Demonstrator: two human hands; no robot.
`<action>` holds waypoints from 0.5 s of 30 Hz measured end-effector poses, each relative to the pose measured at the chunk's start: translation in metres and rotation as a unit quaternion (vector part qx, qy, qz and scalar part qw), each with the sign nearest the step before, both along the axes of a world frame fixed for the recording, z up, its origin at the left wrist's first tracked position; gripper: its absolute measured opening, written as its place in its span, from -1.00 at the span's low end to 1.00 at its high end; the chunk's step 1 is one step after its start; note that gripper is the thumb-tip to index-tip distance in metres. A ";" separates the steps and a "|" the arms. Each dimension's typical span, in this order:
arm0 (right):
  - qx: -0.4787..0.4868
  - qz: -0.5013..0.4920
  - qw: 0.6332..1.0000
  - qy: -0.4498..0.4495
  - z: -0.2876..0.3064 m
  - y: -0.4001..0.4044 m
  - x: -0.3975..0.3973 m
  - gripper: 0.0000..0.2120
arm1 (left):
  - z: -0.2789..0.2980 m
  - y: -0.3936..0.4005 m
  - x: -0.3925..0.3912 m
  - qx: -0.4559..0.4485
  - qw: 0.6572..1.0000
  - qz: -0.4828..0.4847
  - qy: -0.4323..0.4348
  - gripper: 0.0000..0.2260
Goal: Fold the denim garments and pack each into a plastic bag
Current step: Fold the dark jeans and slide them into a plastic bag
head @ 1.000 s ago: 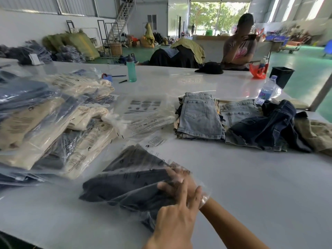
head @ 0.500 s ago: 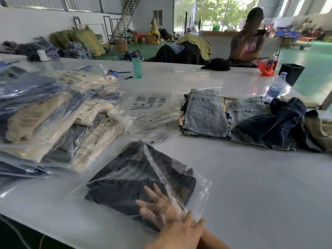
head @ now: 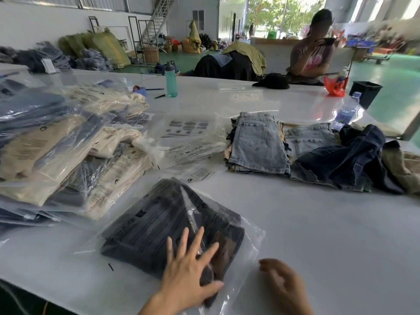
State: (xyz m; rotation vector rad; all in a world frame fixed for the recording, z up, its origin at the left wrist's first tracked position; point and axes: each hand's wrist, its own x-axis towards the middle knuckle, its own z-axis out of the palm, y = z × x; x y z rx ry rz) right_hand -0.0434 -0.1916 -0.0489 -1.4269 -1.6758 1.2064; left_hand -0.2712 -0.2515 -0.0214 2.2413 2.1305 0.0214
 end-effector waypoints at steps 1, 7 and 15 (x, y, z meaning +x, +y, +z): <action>0.051 -0.104 0.993 -0.017 -0.002 0.014 0.011 -0.67 | -0.004 -0.005 0.008 -0.041 0.999 -0.015 0.014 -0.25; -0.043 -0.081 0.987 -0.134 0.012 0.095 -0.022 -0.58 | -0.024 -0.011 0.026 0.014 0.994 -0.103 0.018 -0.36; -0.007 -0.047 0.973 -0.224 0.035 0.148 -0.017 -0.84 | -0.033 0.005 0.048 0.042 0.986 -0.158 0.028 -0.42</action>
